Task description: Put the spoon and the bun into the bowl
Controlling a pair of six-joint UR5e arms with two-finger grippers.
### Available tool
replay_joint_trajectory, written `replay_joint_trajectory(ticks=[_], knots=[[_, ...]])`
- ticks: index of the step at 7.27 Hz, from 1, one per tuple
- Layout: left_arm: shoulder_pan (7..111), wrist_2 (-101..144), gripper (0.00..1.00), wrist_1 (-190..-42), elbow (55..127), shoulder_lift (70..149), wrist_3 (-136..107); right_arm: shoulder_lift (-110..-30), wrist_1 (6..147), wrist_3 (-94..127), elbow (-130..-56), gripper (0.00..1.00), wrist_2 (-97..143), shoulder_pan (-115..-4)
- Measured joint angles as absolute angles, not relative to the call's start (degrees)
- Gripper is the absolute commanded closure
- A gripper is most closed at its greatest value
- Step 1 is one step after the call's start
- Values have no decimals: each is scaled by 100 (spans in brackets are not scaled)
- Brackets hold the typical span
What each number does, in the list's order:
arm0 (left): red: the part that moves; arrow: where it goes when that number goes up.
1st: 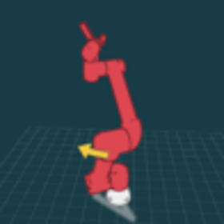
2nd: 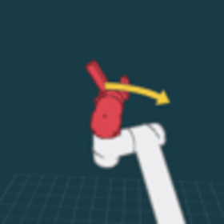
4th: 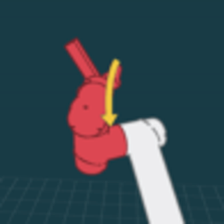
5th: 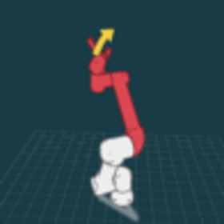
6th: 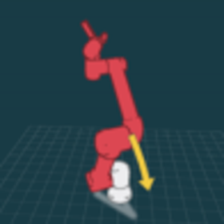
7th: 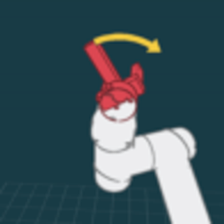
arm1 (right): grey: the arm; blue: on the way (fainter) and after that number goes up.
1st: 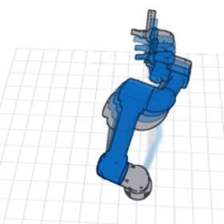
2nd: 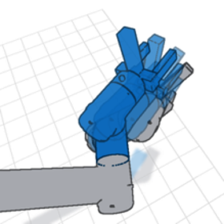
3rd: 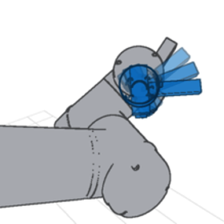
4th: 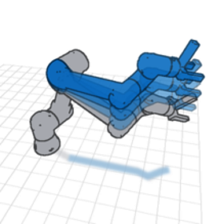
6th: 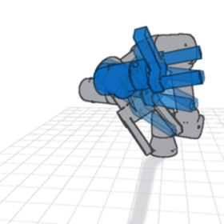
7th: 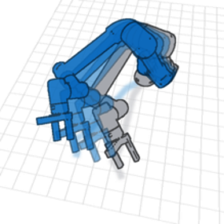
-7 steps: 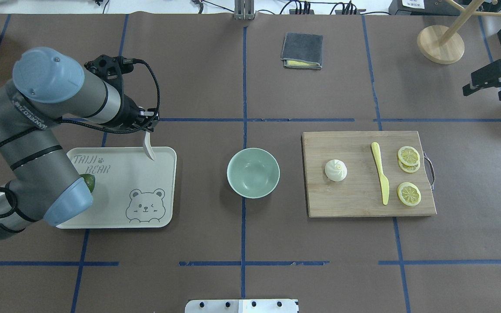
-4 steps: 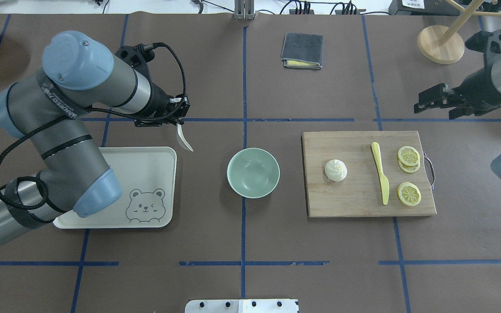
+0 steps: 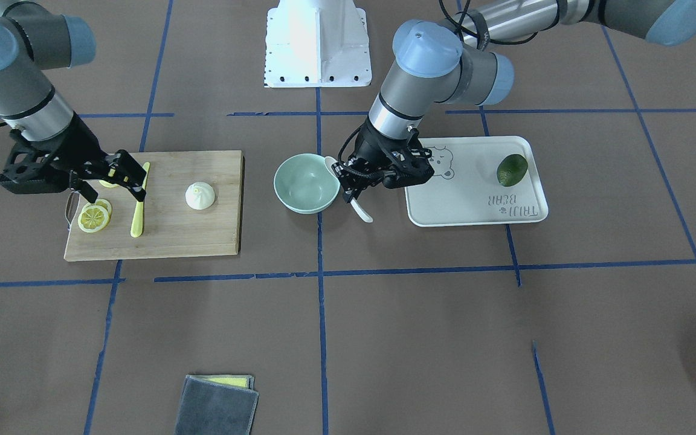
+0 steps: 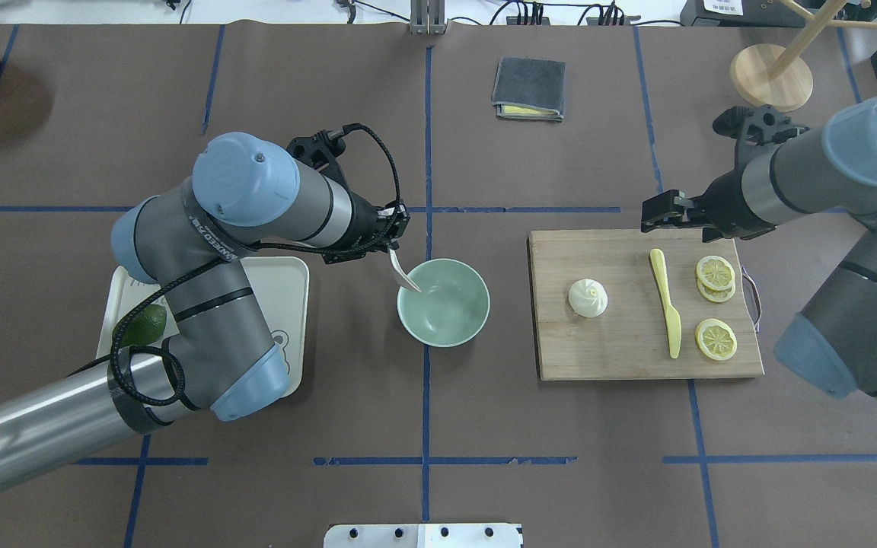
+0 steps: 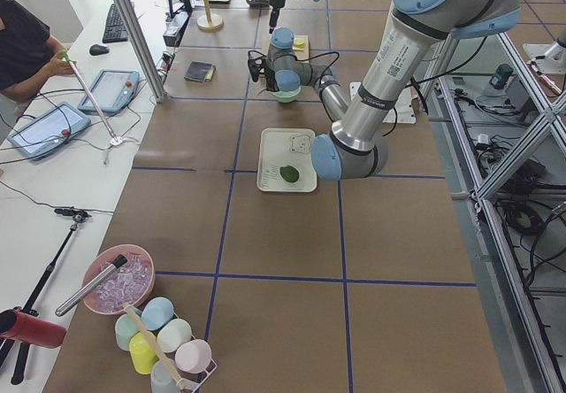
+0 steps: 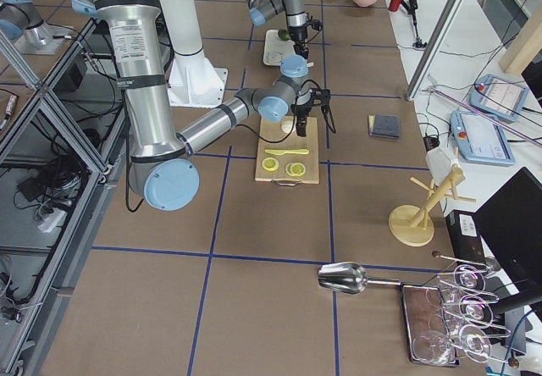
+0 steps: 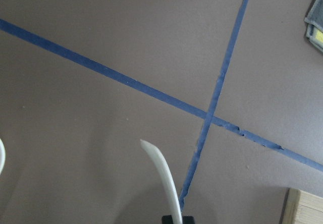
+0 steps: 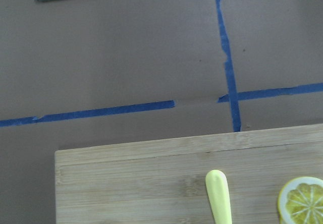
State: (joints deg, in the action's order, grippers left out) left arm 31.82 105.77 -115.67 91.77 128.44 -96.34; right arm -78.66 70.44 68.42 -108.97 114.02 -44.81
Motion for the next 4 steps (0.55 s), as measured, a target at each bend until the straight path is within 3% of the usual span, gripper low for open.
replay_joint_trajectory(ticks=[2, 3, 4], knots=[[3040, 10488, 100, -11667, 9007, 12927, -9667, -7692, 7080, 7075, -10872, 0, 11012, -4037], [3013, 10440, 44, -11754, 8928, 12945, -9675, -7640, 7092, 7104, -10842, 0, 10864, -3859], [3003, 10418, 0, -11827, 8874, 12959, -9728, -7592, 7103, 7114, -10786, 0, 10756, -3724]])
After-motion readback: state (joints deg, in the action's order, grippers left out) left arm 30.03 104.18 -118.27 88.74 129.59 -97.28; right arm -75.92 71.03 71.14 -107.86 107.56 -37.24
